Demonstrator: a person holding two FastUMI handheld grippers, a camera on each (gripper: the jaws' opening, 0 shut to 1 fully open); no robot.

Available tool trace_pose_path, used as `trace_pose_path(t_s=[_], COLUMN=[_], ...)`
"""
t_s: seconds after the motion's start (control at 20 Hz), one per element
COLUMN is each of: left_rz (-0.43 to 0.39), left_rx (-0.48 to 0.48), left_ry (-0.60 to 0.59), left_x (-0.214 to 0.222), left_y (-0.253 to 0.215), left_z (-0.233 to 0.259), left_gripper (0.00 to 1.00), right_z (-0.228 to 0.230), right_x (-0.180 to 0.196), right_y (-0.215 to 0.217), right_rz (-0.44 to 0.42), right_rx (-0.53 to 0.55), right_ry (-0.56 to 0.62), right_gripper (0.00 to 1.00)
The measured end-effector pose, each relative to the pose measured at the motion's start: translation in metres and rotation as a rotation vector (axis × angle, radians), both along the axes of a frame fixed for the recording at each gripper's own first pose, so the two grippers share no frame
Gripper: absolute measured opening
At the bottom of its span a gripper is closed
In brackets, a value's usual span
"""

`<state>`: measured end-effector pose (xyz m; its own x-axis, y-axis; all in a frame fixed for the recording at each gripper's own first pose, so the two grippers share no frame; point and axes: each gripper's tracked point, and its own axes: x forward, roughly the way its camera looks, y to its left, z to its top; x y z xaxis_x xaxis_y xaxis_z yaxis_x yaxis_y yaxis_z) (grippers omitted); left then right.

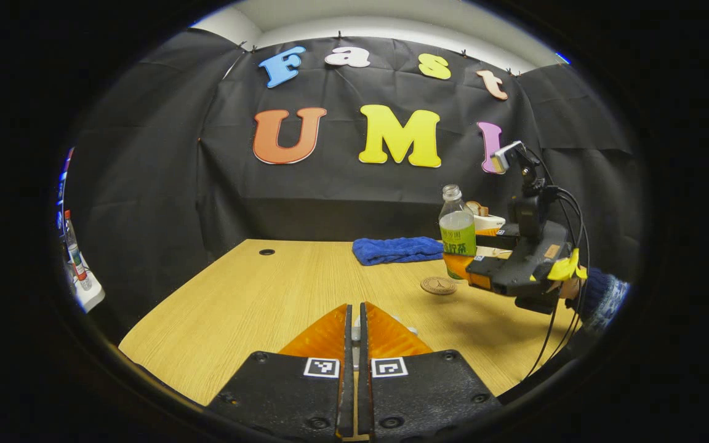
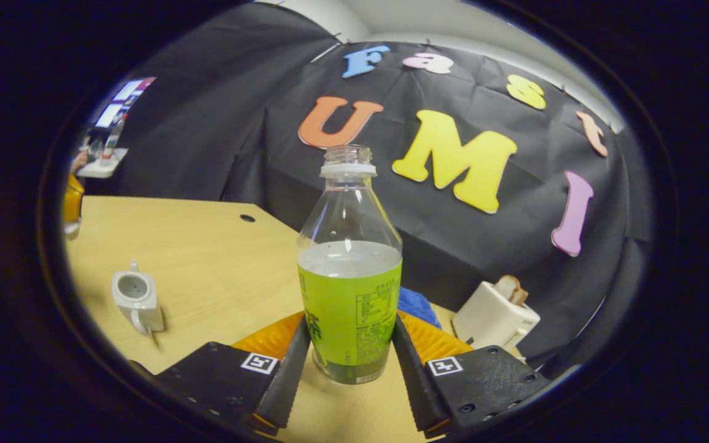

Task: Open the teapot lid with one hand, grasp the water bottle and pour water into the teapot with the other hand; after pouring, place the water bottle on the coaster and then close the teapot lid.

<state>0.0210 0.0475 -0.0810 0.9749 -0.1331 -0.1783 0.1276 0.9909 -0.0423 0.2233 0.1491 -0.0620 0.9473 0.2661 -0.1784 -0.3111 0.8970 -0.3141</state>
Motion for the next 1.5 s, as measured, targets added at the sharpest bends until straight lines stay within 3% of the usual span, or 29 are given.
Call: trace_pose_path(t_s=[0.15, 0.25, 0.35, 0.95, 1.1, 1.5], left_rz=[0.008, 0.008, 0.007, -0.029, -0.031, 0.017], left_rx=[0.015, 0.011, 0.015, 0.100, 0.100, 0.078], left_ry=[0.001, -0.001, 0.001, 0.005, 0.004, 0.005], left_x=[0.000, 0.000, 0.001, 0.009, 0.009, 0.011], left_y=[-0.003, -0.003, -0.005, -0.038, -0.040, -0.028], left_z=[-0.001, -0.002, -0.005, -0.012, -0.014, -0.014], left_gripper=[0.05, 0.05, 0.05, 0.05, 0.05, 0.06], right_z=[-0.009, -0.015, -0.017, -0.046, -0.042, -0.019], right_x=[0.016, 0.026, 0.038, 0.068, 0.063, 0.015], right_y=[-0.007, -0.015, -0.021, -0.016, -0.022, -0.052], right_rz=[-0.022, -0.069, -0.110, -0.093, -0.097, -0.104], right_rx=[0.237, 0.318, 0.316, 0.334, 0.331, 0.380], right_ry=[0.124, 0.167, 0.149, 0.209, 0.210, 0.161], right_gripper=[0.74, 0.76, 0.74, 0.78, 0.96, 0.97])
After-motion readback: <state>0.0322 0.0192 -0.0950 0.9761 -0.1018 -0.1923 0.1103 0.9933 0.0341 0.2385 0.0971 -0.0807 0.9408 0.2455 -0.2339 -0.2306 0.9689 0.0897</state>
